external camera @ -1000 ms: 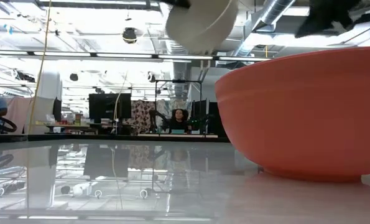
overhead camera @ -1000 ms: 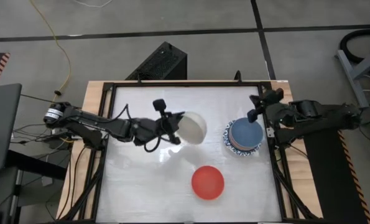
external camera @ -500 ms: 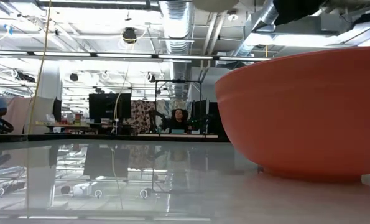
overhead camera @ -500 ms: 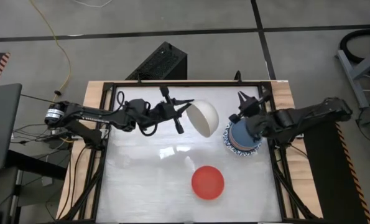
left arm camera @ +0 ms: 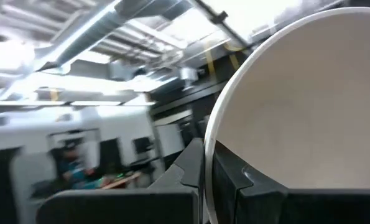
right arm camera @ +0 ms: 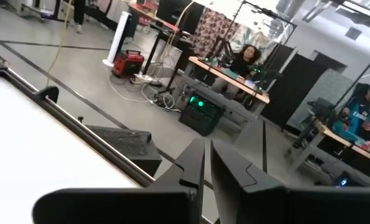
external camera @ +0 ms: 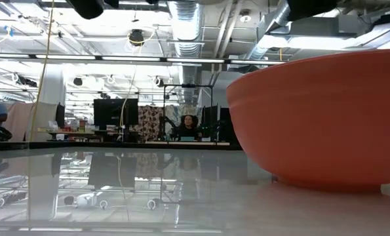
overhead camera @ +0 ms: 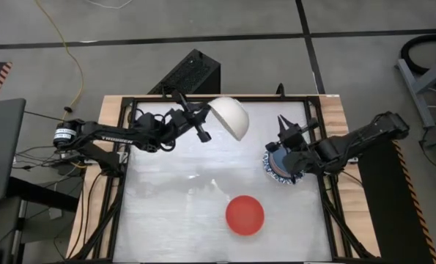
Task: Nest bowls inside each other
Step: Stack the white bowl on top of the blue bowl
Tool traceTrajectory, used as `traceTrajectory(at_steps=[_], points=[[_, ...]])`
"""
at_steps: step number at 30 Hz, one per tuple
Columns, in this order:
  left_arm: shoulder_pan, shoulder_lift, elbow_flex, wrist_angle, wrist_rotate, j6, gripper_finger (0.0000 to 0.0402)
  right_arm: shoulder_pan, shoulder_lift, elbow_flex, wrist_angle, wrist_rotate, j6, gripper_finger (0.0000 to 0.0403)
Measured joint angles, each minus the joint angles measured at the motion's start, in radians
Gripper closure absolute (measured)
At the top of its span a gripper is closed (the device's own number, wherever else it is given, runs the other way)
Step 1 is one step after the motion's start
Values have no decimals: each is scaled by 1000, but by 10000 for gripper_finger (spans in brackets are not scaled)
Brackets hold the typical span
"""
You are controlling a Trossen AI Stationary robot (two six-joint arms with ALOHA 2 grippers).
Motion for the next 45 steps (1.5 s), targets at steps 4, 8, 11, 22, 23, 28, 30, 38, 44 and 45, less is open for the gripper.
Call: traceTrajectory(at_steps=[4,8,11,22,23,28,30,38,44,45], points=[[-2,0,0,-24,-129,49,401,0,55,0,94,-1,-64,354],[2,0,0,-35,-273,80,401,0,115,0,269,-3,-217,354],[8,0,0,-33,-301,78,401,-17,155,0,436,-30,-335,354],[6,0,0,-37,-344,131,401,-112,201,0,995,-408,-616,343],[6,0,0,-37,-349,137,401,-116,201,0,1029,-432,-636,339],[15,0,0,-22,-354,167,401,-134,201,0,1126,-567,-732,321],[22,0,0,-23,-360,196,401,-146,201,0,1125,-652,-766,319],[29,0,0,-20,-442,263,401,-188,201,0,1153,-633,-780,333],[48,0,0,-15,-441,235,401,-241,211,0,1191,-647,-766,339],[51,0,0,-15,-442,230,401,-250,216,0,1211,-647,-767,340]])
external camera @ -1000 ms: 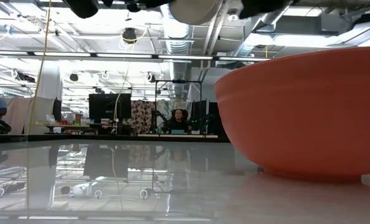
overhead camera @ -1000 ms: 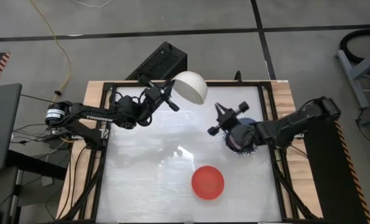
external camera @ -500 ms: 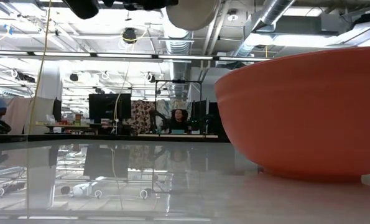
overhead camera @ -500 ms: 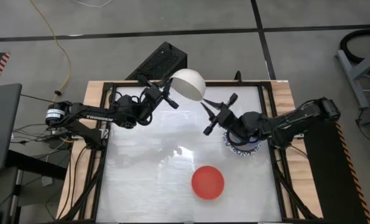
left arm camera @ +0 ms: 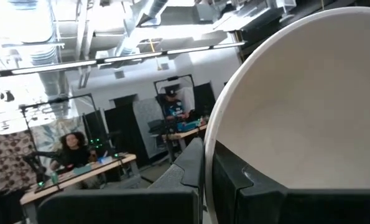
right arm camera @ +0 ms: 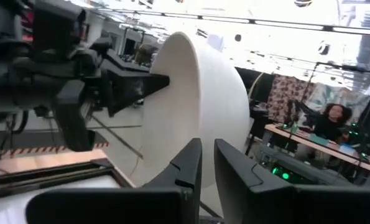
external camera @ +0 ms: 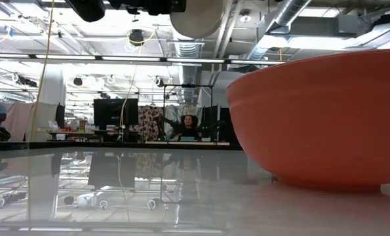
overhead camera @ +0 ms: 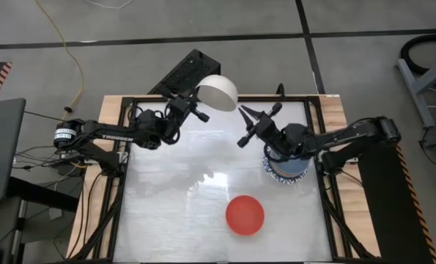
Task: Nest bowls inside each other
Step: Stack the white bowl on top of the blue bowl
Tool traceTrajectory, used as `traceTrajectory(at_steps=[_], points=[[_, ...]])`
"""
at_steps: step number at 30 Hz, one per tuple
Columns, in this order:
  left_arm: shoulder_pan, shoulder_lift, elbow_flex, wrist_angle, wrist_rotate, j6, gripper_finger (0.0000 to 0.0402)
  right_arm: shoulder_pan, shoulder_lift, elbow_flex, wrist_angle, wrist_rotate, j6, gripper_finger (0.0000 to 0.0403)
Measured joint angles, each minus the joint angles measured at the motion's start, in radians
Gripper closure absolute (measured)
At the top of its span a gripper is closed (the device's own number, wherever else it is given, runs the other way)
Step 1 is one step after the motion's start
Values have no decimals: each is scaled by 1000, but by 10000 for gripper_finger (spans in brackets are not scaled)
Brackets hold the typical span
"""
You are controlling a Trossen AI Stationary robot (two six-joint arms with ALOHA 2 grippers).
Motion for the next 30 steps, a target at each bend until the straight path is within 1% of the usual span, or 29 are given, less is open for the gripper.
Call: traceTrajectory(at_steps=[4,10,19,24,27,30], points=[[16,0,0,0,-9,3,401,-47,30,5,47,-10,-13,340],[55,0,0,1,-26,12,401,-102,92,42,52,-45,-23,340],[109,0,0,3,-27,20,401,-145,165,98,57,-32,-42,334],[147,0,0,3,-27,27,401,-178,230,163,67,-38,-45,304],[165,0,0,3,-24,23,401,-202,280,219,74,-37,-50,272],[173,0,0,3,-25,33,401,-219,333,271,70,-23,-100,235]])
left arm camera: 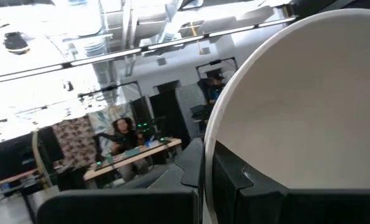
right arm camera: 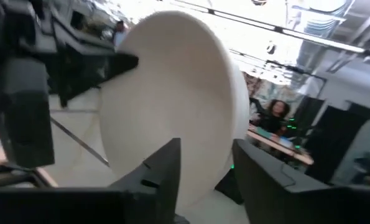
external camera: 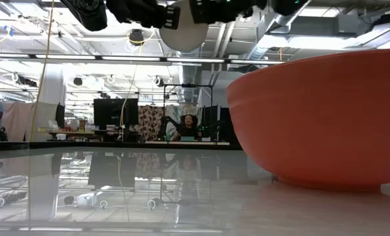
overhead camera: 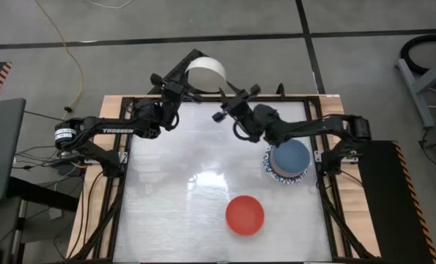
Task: Nest bowls inside each other
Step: Stack the white bowl on top of the blue bowl
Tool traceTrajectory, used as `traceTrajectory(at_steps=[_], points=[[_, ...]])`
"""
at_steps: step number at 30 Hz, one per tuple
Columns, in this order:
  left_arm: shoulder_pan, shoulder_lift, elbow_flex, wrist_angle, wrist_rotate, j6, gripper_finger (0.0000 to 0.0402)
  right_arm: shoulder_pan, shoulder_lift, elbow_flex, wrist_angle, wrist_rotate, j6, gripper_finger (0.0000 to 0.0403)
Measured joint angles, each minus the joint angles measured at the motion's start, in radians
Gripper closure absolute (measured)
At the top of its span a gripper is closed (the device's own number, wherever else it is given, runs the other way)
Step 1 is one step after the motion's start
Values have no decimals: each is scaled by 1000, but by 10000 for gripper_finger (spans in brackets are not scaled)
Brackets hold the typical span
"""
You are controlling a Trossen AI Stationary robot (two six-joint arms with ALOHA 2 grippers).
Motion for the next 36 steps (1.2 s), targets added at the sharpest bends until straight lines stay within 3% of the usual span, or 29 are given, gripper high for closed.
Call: traceTrajectory(at_steps=[4,8,25,29,36], points=[[3,0,0,3,-3,13,401,-18,64,70,1,41,-48,197],[7,0,0,3,-2,31,401,-29,108,110,1,75,-110,183],[23,0,0,0,39,-12,401,-97,86,123,14,38,-97,223],[23,0,0,-1,38,-13,401,-110,88,123,14,36,-43,259],[23,1,0,-13,67,-43,401,-115,87,123,22,44,-32,381]])
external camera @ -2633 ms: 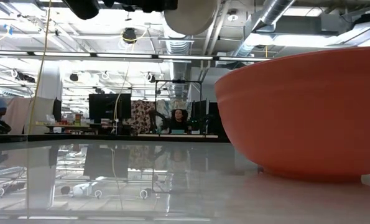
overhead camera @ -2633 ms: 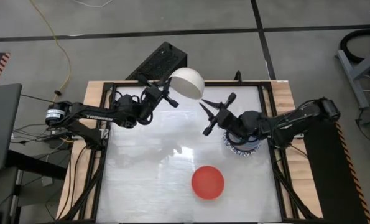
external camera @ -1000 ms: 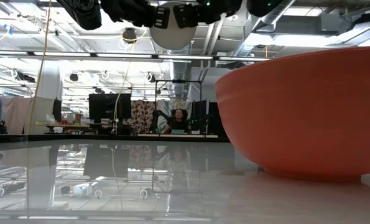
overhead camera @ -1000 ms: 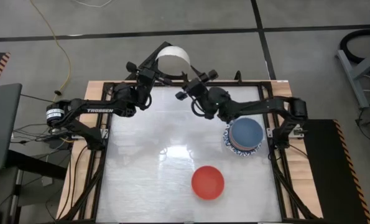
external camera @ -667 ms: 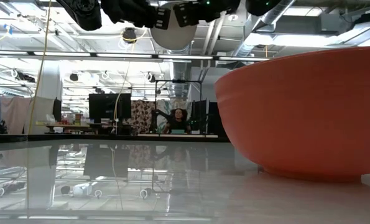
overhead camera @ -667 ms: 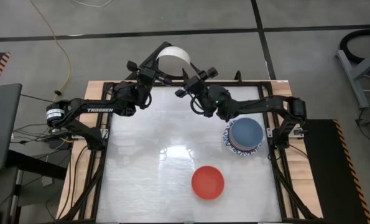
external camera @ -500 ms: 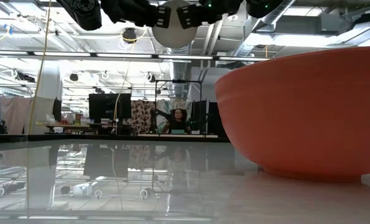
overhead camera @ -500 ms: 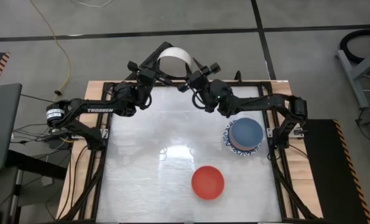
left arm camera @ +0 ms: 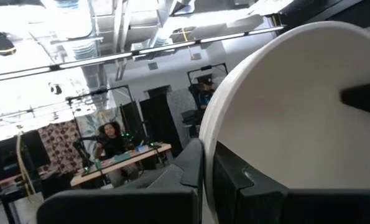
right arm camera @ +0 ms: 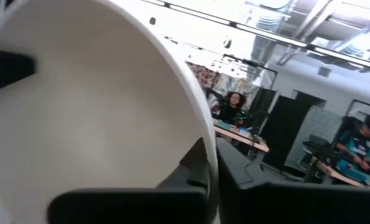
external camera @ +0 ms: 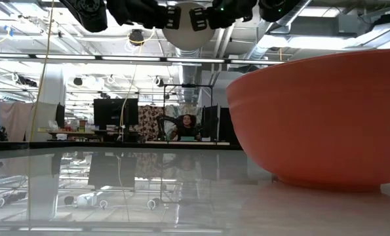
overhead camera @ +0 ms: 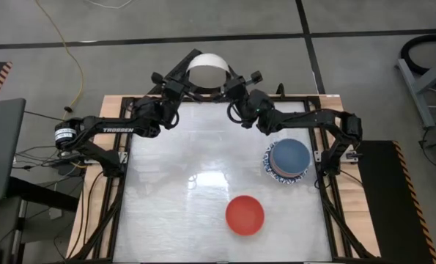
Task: Nest bowls inside each other
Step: Stack the white bowl on top of the blue bowl
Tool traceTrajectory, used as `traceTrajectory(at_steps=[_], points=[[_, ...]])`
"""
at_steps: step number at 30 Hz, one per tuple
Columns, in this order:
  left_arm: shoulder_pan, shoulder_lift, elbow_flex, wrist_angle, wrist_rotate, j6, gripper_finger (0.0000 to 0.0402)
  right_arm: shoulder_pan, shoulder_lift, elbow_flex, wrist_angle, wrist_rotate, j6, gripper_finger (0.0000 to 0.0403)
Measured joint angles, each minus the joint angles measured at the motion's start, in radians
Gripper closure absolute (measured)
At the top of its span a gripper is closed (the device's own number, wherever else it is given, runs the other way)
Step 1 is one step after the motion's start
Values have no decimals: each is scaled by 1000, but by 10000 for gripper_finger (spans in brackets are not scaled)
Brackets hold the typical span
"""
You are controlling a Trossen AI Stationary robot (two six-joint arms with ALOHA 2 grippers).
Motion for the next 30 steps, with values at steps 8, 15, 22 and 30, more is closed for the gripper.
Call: traceTrajectory(at_steps=[8,15,22,30], points=[[1,0,0,-67,54,1,377,1,0,0,-11,34,-10,396],[-20,-2,0,-181,134,99,277,0,-1,-1,-20,62,-7,396],[-73,-2,0,-232,75,139,166,-10,-54,5,-187,106,23,397],[-174,-2,0,-237,2,200,119,-146,-194,130,-902,-33,471,397]])
